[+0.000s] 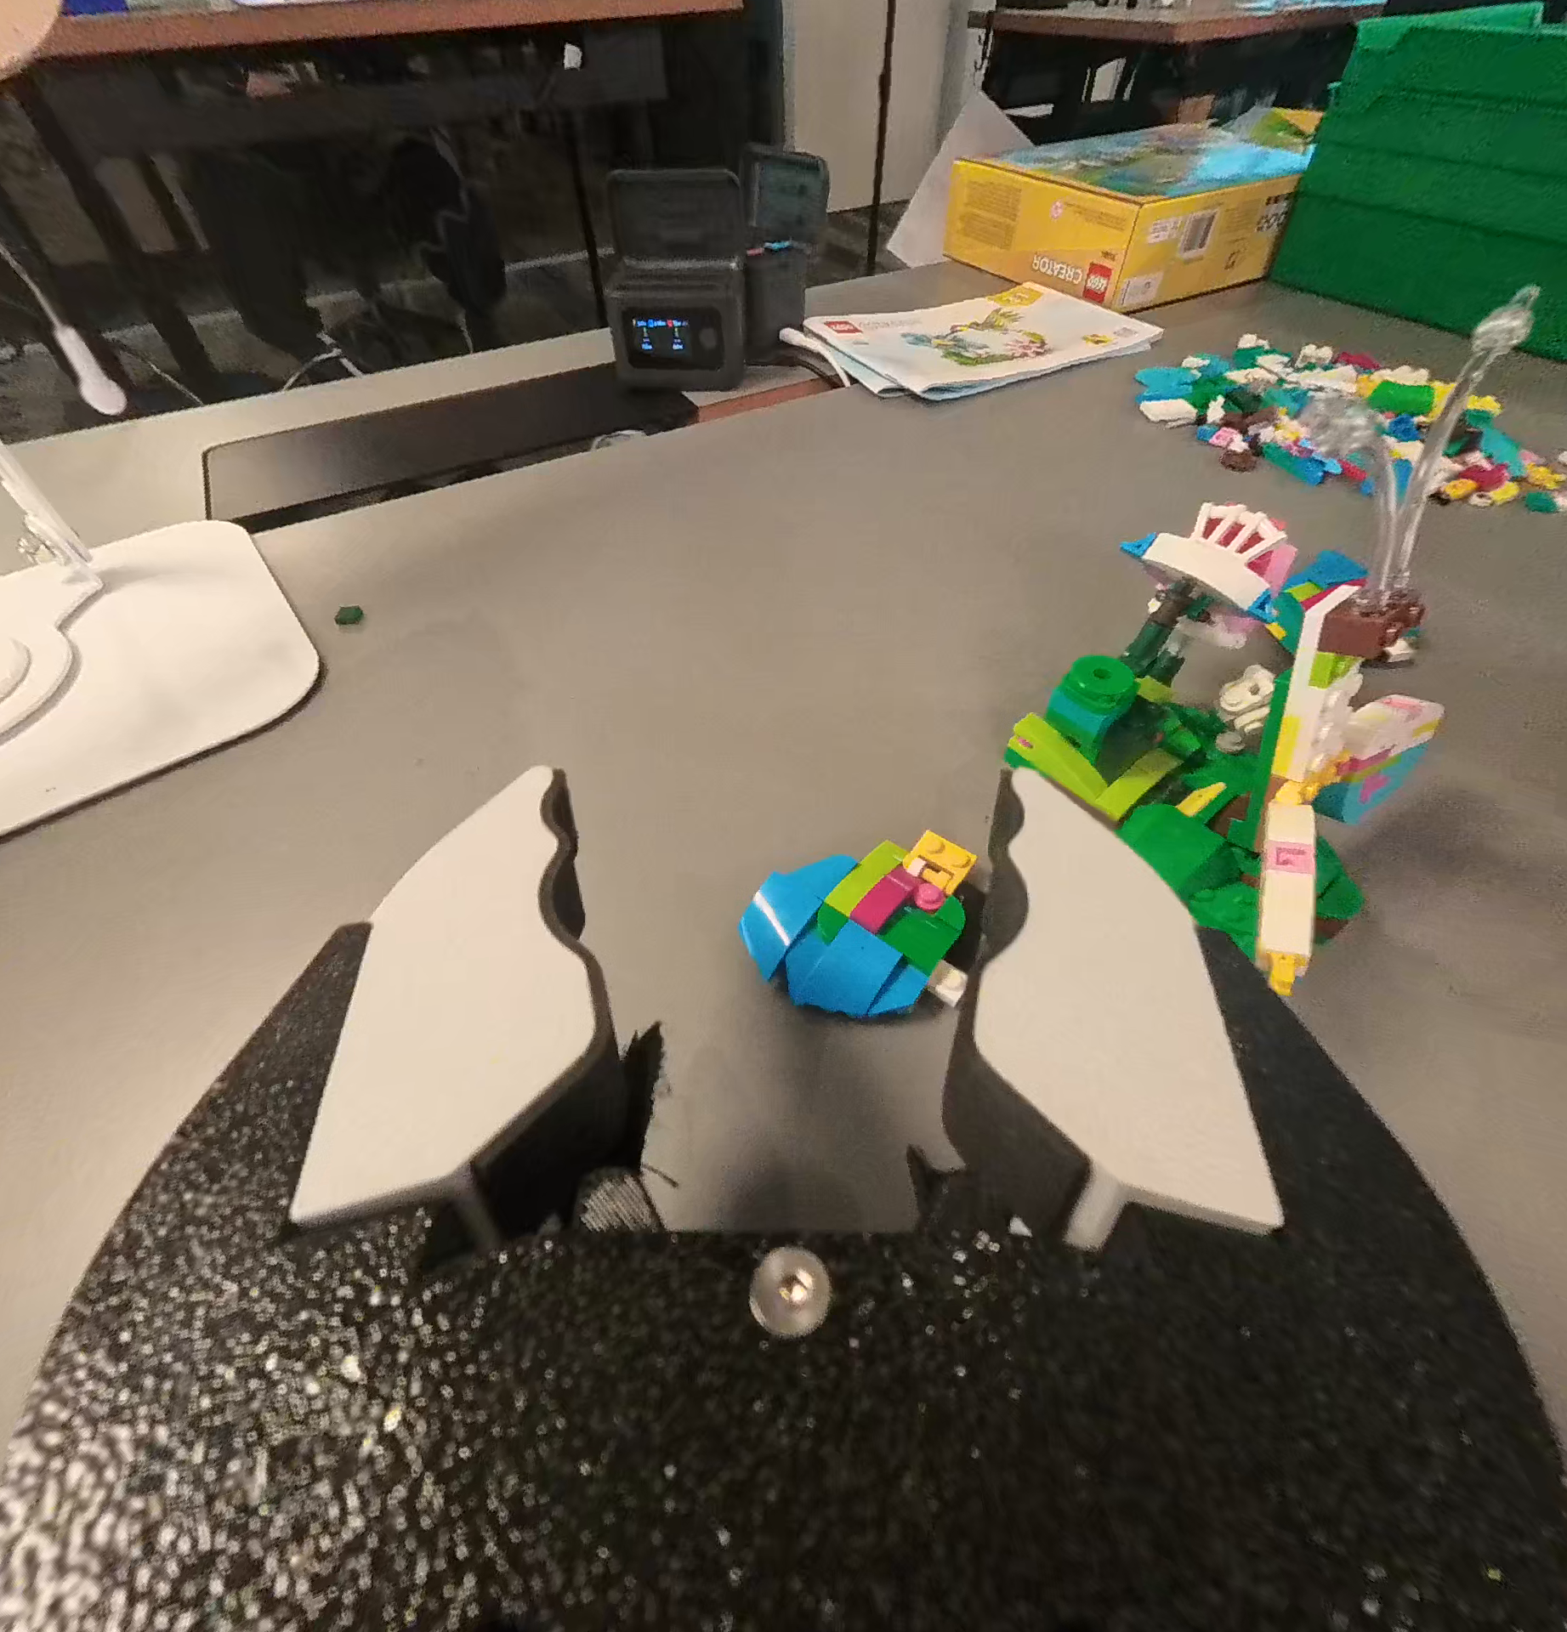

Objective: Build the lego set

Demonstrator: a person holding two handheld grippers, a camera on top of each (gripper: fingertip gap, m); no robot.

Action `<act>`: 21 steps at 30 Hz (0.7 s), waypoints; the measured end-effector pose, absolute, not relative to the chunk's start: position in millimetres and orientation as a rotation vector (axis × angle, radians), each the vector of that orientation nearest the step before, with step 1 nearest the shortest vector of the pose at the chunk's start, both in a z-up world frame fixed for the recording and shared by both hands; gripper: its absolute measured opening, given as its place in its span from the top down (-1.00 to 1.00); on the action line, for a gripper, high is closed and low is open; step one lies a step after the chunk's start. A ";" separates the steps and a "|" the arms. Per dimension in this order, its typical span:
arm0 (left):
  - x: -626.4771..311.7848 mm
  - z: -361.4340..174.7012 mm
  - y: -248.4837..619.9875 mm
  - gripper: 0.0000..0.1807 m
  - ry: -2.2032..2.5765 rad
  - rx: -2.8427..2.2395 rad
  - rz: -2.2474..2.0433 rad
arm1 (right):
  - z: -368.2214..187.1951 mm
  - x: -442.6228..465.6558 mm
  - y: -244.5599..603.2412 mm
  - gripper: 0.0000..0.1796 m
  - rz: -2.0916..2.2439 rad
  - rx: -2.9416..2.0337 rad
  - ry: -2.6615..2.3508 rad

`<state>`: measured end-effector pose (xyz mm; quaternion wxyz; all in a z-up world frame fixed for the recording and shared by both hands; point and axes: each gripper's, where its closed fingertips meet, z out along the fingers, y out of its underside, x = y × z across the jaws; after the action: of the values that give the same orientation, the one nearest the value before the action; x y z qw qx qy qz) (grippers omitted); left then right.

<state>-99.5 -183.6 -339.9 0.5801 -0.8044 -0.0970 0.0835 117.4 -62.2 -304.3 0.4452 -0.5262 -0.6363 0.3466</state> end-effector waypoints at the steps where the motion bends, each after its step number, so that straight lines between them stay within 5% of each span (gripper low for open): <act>1: -98.1 -339.0 -182.5 0.01 -0.221 -1.874 0.190 | -300.7 126.9 -73.8 0.22 0.867 -1.277 -1.575; 8: -97.6 -326.5 -184.0 0.06 -0.169 -1.808 0.291 | -289.6 202.8 -212.8 0.48 1.084 -1.109 -1.616; 14: -101.6 -312.1 -192.1 0.08 -0.162 -1.727 0.358 | -426.4 242.7 -337.6 0.71 1.053 -1.205 -2.057; 21: -104.8 -310.2 -193.7 0.10 -0.183 -1.701 0.333 | -537.3 223.1 -347.0 0.73 0.867 -1.528 -2.326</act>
<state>-104.8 -193.7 -310.2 0.6439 -0.7467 -0.0804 0.1461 223.1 -347.0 -537.3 0.1130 -0.5207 -0.7929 0.2956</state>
